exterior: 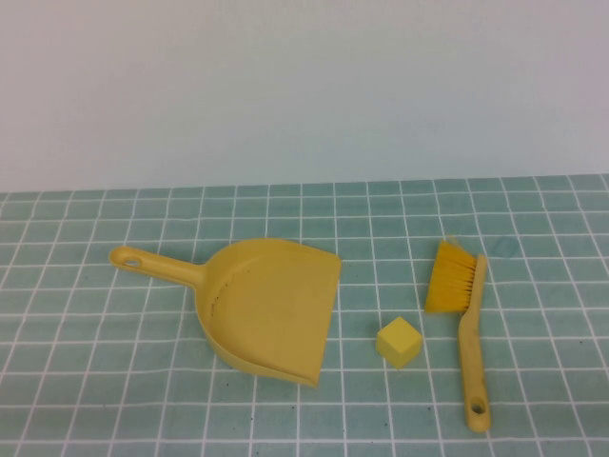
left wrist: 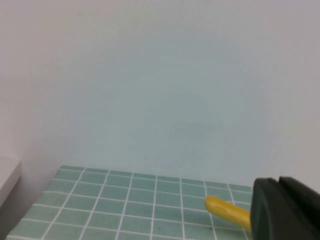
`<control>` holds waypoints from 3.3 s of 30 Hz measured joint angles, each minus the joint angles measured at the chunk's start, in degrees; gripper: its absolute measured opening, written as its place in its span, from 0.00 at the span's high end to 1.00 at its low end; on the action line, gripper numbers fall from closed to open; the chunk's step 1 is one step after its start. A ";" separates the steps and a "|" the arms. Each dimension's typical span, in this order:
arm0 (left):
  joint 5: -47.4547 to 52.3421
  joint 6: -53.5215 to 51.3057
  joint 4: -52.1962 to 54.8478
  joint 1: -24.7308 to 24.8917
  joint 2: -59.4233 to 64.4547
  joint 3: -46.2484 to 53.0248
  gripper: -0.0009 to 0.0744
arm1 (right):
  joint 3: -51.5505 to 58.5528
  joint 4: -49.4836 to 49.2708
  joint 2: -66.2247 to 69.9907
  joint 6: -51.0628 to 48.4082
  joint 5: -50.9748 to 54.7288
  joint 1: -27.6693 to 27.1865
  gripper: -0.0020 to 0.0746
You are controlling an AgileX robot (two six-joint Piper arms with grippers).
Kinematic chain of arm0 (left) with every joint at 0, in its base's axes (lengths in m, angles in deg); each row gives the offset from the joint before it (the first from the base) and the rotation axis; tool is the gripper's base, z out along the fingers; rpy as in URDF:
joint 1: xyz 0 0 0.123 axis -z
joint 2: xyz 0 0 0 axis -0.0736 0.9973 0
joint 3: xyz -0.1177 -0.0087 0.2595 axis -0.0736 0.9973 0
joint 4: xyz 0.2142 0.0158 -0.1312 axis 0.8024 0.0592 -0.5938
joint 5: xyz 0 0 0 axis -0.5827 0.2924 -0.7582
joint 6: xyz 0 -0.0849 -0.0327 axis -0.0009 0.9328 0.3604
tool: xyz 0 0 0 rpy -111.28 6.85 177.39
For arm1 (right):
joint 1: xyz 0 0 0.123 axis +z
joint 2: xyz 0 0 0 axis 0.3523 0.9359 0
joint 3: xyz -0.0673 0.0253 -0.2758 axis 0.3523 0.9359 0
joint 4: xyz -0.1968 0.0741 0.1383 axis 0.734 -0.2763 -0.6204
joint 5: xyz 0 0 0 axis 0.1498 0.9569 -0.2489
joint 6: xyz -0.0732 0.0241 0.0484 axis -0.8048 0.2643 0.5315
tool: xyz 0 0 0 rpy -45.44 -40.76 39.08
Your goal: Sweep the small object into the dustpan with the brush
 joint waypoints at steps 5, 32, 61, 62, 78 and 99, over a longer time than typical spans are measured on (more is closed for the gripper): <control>0.17 1.03 -0.09 0.00 0.00 0.00 0.99 | 0.00 0.00 0.00 0.00 0.62 0.00 0.98; -2.90 3.37 -0.09 0.00 0.00 -1.59 0.99 | 0.00 -0.65 0.00 -1.09 -2.43 0.00 0.98; 31.55 1.61 -2.45 3.32 31.52 -38.09 0.99 | -43.88 -11.10 34.30 -7.48 50.28 0.00 0.98; 32.57 1.61 -2.45 3.32 32.38 -38.09 0.99 | -45.27 -11.81 36.06 -8.42 51.95 0.00 0.98; 40.68 -2.58 -8.12 3.40 47.67 -38.09 0.99 | -48.11 -11.72 62.61 -7.28 58.58 10.62 0.97; 34.68 -7.05 -11.69 3.40 48.62 -35.23 0.99 | -67.57 5.83 99.44 13.51 47.39 30.46 0.96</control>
